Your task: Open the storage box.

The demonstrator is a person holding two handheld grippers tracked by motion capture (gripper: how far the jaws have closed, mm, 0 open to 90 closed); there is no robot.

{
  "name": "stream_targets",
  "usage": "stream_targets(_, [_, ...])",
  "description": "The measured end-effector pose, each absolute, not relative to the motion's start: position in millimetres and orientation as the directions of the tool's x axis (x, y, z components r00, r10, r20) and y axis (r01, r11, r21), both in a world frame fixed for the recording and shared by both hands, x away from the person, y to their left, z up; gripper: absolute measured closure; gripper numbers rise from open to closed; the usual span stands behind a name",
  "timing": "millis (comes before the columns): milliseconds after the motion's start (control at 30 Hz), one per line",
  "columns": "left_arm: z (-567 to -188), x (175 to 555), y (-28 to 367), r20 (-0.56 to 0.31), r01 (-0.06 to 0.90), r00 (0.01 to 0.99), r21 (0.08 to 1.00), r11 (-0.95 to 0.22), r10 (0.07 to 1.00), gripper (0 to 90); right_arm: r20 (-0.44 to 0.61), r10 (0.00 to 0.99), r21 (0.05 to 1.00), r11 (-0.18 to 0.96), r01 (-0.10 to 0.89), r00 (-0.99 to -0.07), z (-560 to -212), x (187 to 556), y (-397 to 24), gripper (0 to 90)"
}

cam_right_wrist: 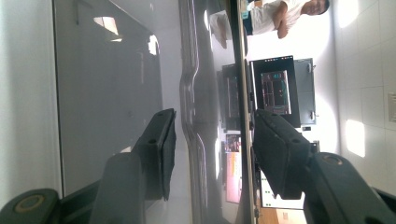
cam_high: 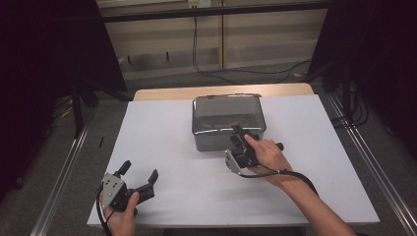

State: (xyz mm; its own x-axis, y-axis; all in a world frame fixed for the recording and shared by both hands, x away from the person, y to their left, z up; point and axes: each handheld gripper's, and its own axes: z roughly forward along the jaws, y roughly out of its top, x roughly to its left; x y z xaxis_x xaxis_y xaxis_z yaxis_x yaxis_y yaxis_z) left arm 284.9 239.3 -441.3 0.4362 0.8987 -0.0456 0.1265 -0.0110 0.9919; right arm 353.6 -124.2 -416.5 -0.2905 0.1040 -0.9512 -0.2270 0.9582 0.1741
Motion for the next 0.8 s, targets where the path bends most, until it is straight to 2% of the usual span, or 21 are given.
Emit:
stream_targets(333, [-441, 285, 239, -0.044, 0.127, 0.444, 0.992, -0.014, 0.895, 2.3, -0.954, 0.044, 0.116, 0.967, -0.229, -0.298, -421, 352, -115, 63.1])
stream_targets(667, [-441, 285, 239, -0.045, 0.126, 0.445, 0.992, -0.012, 0.894, 2.3, -0.944, 0.047, 0.125, 0.967, -0.223, -0.327, -419, 352, -112, 76.3])
stream_targets(800, [-441, 285, 239, -0.045, 0.126, 0.445, 0.992, -0.013, 0.894, 2.3, -0.942, 0.046, 0.125, 0.967, -0.221, -0.332, -418, 352, -111, 78.0])
